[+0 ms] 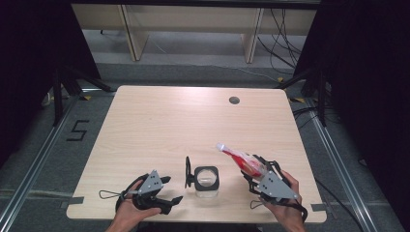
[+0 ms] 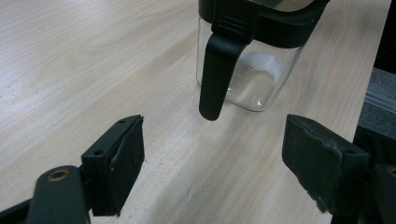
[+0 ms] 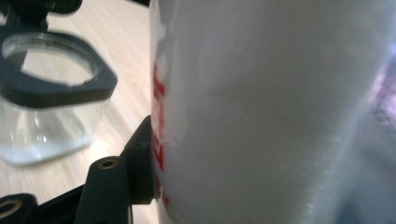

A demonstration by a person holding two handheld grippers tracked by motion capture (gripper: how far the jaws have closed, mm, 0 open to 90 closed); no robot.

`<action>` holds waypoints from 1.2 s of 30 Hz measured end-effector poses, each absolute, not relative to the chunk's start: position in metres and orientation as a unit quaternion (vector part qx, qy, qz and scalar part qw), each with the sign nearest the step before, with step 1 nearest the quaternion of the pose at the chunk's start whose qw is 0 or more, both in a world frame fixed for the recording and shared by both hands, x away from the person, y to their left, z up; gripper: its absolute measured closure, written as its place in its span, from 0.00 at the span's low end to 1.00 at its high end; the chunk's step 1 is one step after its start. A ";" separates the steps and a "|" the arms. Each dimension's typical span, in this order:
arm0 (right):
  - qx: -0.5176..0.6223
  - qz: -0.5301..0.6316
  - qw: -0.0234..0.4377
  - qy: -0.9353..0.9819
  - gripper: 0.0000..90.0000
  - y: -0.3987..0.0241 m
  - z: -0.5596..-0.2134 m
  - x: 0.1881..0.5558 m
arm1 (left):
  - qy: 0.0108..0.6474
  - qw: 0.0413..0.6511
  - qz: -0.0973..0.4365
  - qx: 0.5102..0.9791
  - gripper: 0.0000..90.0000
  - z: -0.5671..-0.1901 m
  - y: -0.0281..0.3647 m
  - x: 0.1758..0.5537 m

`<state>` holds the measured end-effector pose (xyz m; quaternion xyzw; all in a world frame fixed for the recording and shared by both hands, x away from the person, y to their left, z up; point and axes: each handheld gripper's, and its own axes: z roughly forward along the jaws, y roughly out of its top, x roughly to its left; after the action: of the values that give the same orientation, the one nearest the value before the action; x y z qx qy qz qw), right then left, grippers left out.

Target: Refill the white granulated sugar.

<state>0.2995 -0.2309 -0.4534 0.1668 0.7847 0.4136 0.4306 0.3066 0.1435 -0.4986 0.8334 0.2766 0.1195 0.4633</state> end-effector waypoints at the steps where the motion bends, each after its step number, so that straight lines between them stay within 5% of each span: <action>1: 0.142 0.380 0.454 0.793 0.46 -0.228 -0.453 0.294 | 0.290 0.467 0.115 0.828 0.23 -0.499 0.143 0.305; 18: -0.014 0.203 0.553 0.808 0.46 -0.214 -0.461 0.271 | 0.283 0.466 0.117 0.830 0.23 -0.499 0.143 0.306; 36: -0.058 0.106 0.594 0.796 0.46 -0.211 -0.471 0.267 | 0.285 0.462 0.120 0.831 0.23 -0.501 0.142 0.306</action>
<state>0.2666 -0.2111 -0.4708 -0.0582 0.7956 0.1064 0.5936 0.3059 0.1420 -0.5007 0.8313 0.2850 0.1201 0.4618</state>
